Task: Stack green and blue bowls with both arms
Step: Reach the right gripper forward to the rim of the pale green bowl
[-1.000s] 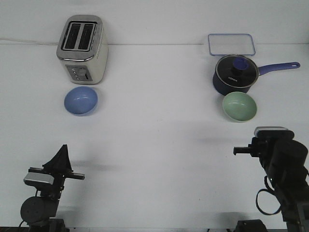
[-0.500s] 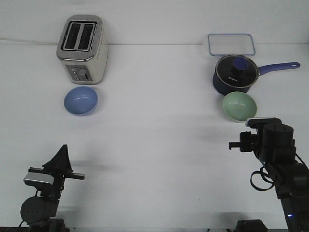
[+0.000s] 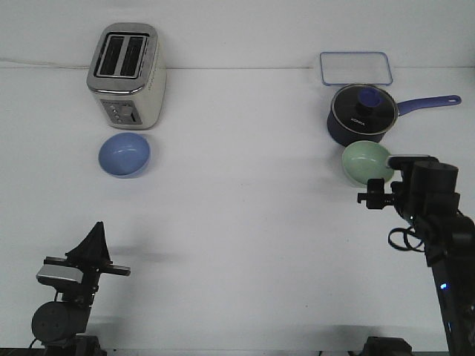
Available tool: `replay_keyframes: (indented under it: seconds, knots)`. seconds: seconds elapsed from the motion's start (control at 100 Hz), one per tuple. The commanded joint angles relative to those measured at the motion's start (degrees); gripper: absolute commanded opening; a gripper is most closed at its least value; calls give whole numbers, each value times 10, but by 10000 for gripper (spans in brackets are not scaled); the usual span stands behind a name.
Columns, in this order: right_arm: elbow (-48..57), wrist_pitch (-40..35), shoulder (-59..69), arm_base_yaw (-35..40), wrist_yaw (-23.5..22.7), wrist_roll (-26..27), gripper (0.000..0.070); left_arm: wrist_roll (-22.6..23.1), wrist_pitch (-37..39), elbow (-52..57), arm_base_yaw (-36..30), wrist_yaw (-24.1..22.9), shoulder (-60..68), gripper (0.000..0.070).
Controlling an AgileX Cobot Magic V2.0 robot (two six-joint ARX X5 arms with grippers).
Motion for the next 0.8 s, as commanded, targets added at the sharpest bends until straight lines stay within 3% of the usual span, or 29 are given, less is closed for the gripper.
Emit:
replay_keyframes:
  seconds: [0.0, 0.37, 0.79]
  knots:
    - [32, 7, 41, -16, -23, -7, 427, 1, 5, -11, 0, -2, -1, 12]
    - [166, 7, 259, -81, -39, -47, 427, 1, 5, -11, 0, -2, -1, 12]
    - [173, 91, 373, -104, -75, -53, 427, 1, 5, -11, 0, -2, -1, 12]
